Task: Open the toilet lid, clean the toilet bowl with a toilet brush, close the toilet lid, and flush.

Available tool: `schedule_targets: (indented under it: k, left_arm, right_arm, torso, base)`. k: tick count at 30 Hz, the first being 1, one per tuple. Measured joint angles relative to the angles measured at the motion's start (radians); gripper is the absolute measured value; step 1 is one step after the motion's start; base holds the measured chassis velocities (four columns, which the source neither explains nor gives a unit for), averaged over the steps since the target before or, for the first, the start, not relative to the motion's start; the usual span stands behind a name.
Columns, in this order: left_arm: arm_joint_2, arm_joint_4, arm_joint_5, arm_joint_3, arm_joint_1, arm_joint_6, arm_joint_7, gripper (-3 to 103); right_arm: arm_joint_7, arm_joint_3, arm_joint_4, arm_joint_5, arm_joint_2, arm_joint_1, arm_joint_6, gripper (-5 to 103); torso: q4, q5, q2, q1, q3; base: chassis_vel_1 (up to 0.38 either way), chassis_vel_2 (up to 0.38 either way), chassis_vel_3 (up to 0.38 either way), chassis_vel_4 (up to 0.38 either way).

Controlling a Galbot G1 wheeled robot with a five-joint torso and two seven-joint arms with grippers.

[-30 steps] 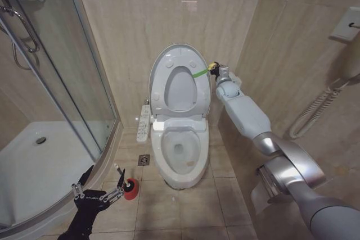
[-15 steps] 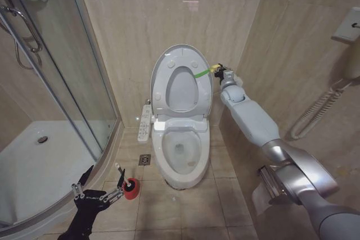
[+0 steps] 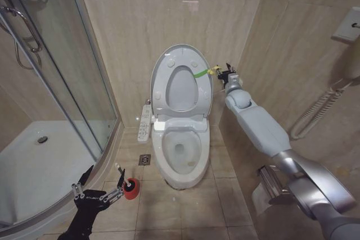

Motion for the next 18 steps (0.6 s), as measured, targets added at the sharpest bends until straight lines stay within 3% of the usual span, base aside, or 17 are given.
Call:
schedule_targets:
  k: [1, 8, 9, 16, 17, 18]
  left_arm:
    - [0.000, 0.000, 0.000, 0.000, 0.000, 0.000, 0.000, 100]
    - [0.000, 0.000, 0.000, 0.000, 0.000, 0.000, 0.000, 100]
    - [0.000, 0.000, 0.000, 0.000, 0.000, 0.000, 0.000, 100]
    - [0.000, 0.000, 0.000, 0.000, 0.000, 0.000, 0.000, 100]
    - [0.000, 0.000, 0.000, 0.000, 0.000, 0.000, 0.000, 100]
    - [0.000, 0.000, 0.000, 0.000, 0.000, 0.000, 0.000, 100]
  right_arm:
    - [0.002, 0.006, 0.020, 0.003, -0.004, -0.011, -0.004, 63]
    - [0.022, 0.032, 0.104, 0.017, -0.016, -0.061, -0.025, 63]
    - [0.024, 0.036, 0.113, 0.018, -0.018, -0.069, -0.026, 90]
    - [0.028, 0.058, 0.171, 0.023, -0.041, -0.119, -0.034, 90]
    - [0.028, 0.064, 0.187, 0.025, -0.049, -0.132, -0.036, 100]
    - [0.028, 0.069, 0.198, 0.026, -0.055, -0.143, -0.037, 100]
  torso:
    - [-0.0001, 0.0000, 0.000, 0.000, 0.000]
    - [0.0000, -0.0002, 0.000, 0.000, 0.000]
    - [0.0002, -0.0001, 0.000, 0.000, 0.000]
    - [-0.0001, -0.0001, 0.000, 0.000, 0.000]
    - [-0.0001, -0.0001, 0.000, 0.000, 0.000]
    - [0.0001, -0.0001, 0.000, 0.000, 0.000]
  base:
    - [0.000, 0.000, 0.000, 0.000]
    - [0.000, 0.000, 0.000, 0.000]
    - [0.000, 0.000, 0.000, 0.000]
    - [0.000, 0.000, 0.000, 0.000]
    - [0.000, 0.000, 0.000, 0.000]
    - [0.000, 0.000, 0.000, 0.000]
